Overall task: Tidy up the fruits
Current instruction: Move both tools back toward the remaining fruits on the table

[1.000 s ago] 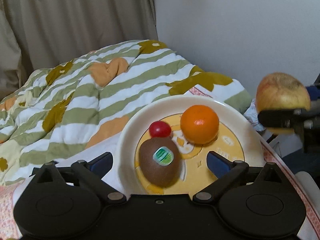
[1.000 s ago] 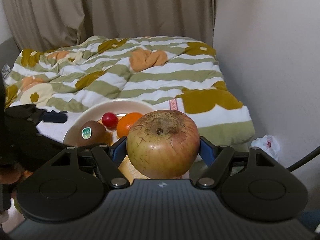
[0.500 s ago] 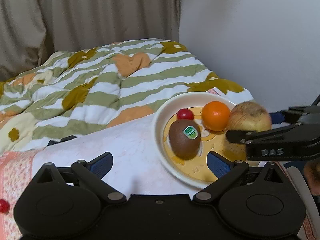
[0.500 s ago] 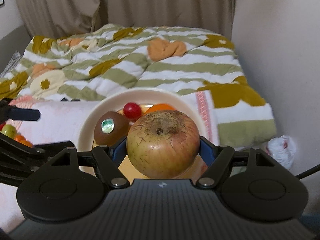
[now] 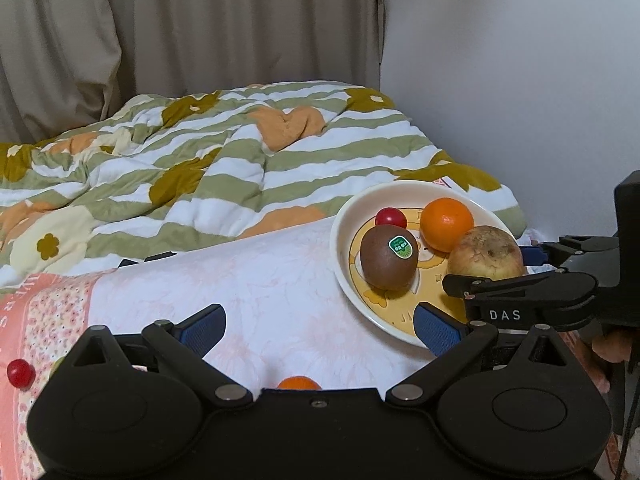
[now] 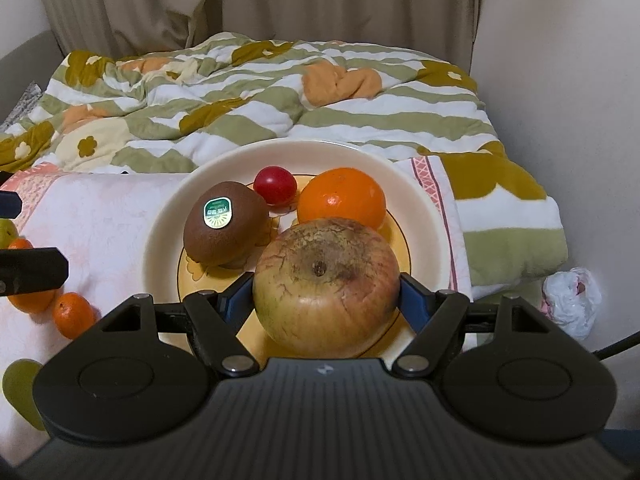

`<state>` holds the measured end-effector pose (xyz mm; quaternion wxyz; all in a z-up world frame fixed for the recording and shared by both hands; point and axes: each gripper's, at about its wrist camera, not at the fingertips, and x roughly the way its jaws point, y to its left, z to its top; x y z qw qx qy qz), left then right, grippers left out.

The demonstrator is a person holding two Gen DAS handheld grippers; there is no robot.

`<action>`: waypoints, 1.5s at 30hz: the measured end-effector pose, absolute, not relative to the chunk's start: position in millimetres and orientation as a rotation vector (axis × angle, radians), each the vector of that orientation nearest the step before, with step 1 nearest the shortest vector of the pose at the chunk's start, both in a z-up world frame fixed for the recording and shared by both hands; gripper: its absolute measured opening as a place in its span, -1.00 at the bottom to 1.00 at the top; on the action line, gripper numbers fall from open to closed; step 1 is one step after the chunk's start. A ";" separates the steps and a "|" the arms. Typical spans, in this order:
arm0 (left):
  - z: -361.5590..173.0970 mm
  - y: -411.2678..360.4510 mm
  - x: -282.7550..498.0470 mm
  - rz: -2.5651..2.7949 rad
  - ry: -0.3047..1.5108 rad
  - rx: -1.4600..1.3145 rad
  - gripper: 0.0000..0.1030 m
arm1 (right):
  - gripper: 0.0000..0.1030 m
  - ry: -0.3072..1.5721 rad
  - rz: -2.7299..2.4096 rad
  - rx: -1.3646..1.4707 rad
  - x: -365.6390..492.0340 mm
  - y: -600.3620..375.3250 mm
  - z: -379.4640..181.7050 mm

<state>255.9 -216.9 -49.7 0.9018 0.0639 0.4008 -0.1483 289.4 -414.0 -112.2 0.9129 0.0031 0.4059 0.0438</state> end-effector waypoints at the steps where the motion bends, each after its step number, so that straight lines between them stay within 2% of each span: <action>1: -47.8 -216.6 253.8 -0.303 0.824 0.131 0.98 | 0.75 0.840 0.092 0.006 289.2 -414.4 -112.0; 3: -44.3 -214.9 248.1 -0.298 0.814 0.128 0.98 | 0.85 0.808 0.085 0.003 285.1 -415.2 -106.3; 4: -42.4 -214.2 245.1 -0.295 0.808 0.126 0.98 | 1.00 0.776 0.085 -0.002 280.1 -415.7 -99.9; 7: -35.8 -212.6 234.3 -0.287 0.787 0.117 0.98 | 1.00 0.714 0.075 -0.011 269.2 -418.4 -83.1; 30: 29.9 -158.0 105.0 -0.103 0.599 0.026 0.98 | 1.00 0.645 0.190 -0.003 153.8 -390.0 14.7; 45: 38.0 -51.0 110.5 -0.081 0.582 0.052 0.98 | 1.00 0.658 0.212 0.019 141.4 -290.7 27.9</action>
